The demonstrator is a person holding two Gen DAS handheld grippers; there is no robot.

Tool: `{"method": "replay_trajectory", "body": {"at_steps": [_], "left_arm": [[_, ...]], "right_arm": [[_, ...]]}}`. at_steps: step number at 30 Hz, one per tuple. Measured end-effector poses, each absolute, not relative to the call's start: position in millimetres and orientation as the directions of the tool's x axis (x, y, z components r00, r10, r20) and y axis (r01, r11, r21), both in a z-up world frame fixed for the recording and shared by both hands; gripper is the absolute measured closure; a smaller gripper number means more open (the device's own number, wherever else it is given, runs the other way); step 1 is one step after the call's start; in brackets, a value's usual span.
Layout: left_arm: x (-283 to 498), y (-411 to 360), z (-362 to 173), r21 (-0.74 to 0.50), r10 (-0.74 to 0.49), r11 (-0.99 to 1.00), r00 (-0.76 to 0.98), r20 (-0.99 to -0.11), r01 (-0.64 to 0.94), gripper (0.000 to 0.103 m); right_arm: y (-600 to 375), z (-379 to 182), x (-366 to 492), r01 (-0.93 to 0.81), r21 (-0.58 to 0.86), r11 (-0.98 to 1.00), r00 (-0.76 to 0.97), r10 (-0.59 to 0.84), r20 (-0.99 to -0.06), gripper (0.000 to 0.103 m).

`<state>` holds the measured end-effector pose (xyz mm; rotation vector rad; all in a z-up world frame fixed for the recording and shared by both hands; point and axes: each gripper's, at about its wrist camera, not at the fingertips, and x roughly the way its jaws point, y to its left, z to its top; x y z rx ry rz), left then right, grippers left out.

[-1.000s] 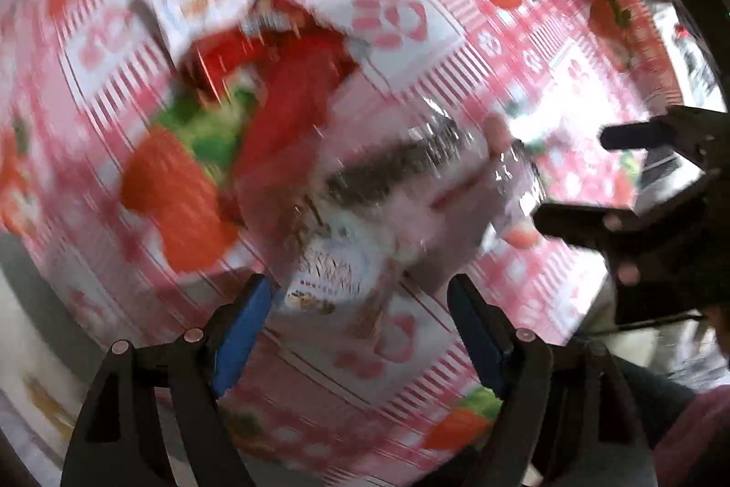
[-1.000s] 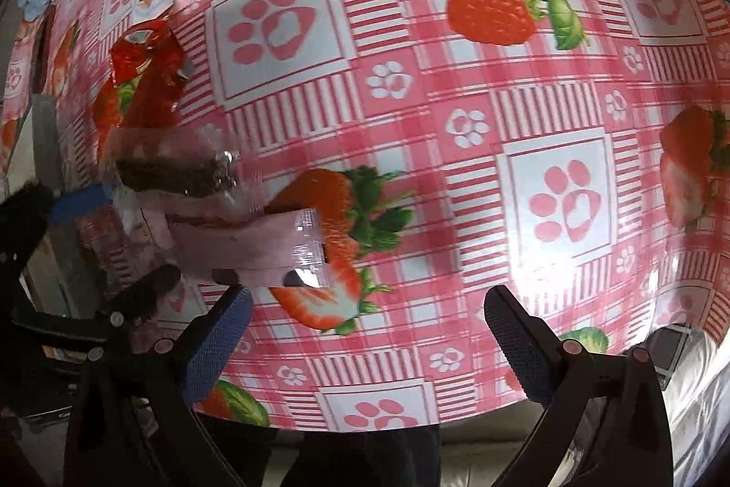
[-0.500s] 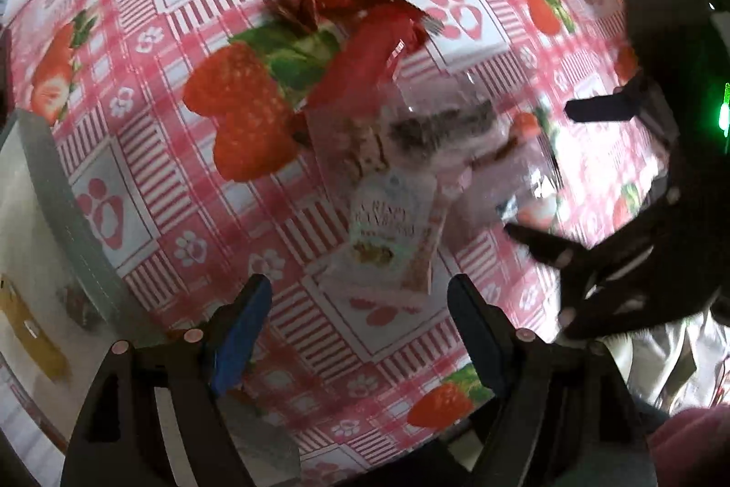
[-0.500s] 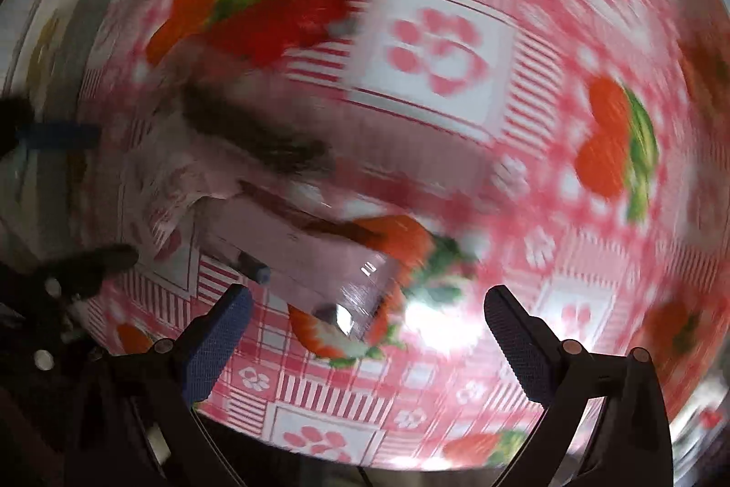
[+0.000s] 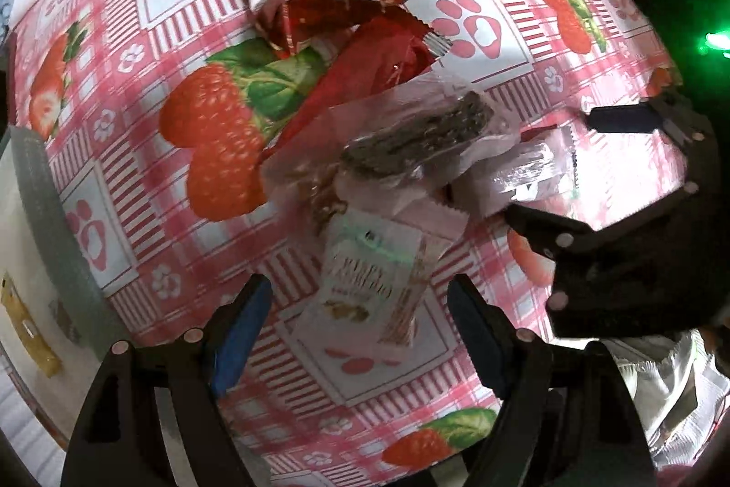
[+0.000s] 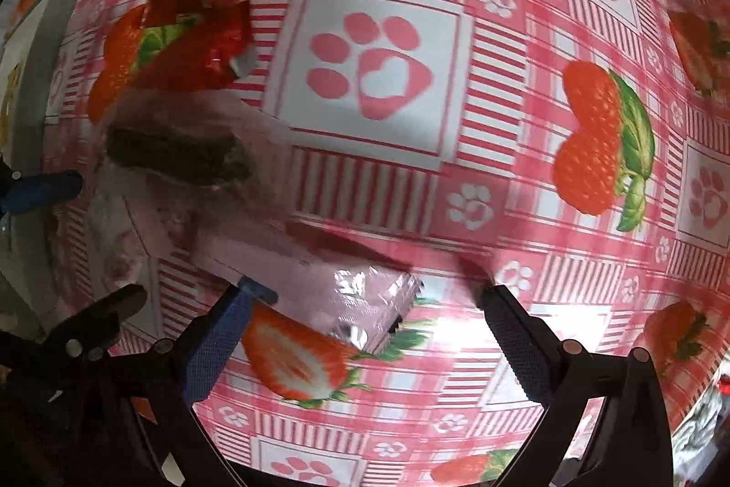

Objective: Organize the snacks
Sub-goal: 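Grasp the pink bar with the right tool while the left tool grasps the Crispy Cranberry pack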

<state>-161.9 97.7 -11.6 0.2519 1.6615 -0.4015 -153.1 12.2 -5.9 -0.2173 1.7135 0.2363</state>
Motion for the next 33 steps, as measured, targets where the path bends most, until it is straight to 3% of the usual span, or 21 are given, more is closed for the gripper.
{"method": "replay_trajectory", "body": {"at_steps": [4, 8, 11, 13, 17, 19, 21, 22, 26, 33], "left_arm": [[-166, 77, -20, -0.058, -0.011, 0.900, -0.110, -0.994, 0.432, 0.024], [-187, 65, -18, -0.007, 0.034, 0.866, -0.073, -0.997, 0.499, 0.048], [-194, 82, -11, -0.049, 0.001, 0.876, -0.102, -0.995, 0.481, 0.053], [-193, 91, -13, -0.054, -0.004, 0.883, -0.109, -0.994, 0.466, 0.053], [-200, 115, -16, -0.055, -0.004, 0.893, -0.115, -0.993, 0.447, 0.053], [-203, 120, -17, -0.060, -0.008, 0.896, -0.119, -0.993, 0.440, 0.052], [-208, 134, -15, -0.062, -0.013, 0.899, -0.116, -0.993, 0.433, 0.051], [-209, 137, -15, -0.063, -0.015, 0.901, -0.114, -0.993, 0.428, 0.050], [-210, 164, -14, -0.067, -0.024, 0.899, -0.103, -0.994, 0.432, 0.041], [-182, 146, -16, -0.042, 0.007, 0.887, -0.105, -0.994, 0.460, 0.031]], "right_arm": [[-10, -5, -152, -0.286, 0.026, 0.958, -0.141, -0.015, -0.990, 0.001], [5, 2, -156, -0.388, 0.030, 0.921, -0.107, -0.013, -0.994, 0.002], [22, 6, -157, -0.487, 0.005, 0.873, -0.075, -0.035, -0.997, 0.002], [40, 4, -158, -0.541, -0.008, 0.841, -0.064, -0.051, -0.997, 0.002], [58, 0, -161, -0.547, 0.027, 0.837, -0.100, -0.034, -0.994, 0.012], [58, 5, -162, -0.528, 0.027, 0.849, -0.101, -0.031, -0.994, 0.023], [38, 13, -162, -0.497, 0.030, 0.867, -0.105, -0.025, -0.994, 0.045], [31, 16, -161, -0.482, 0.033, 0.875, -0.107, -0.022, -0.994, 0.049], [7, 18, -169, -0.367, 0.071, 0.928, -0.145, 0.018, -0.989, 0.050], [-12, 16, -184, -0.357, 0.055, 0.933, -0.140, 0.005, -0.990, 0.049]]}}
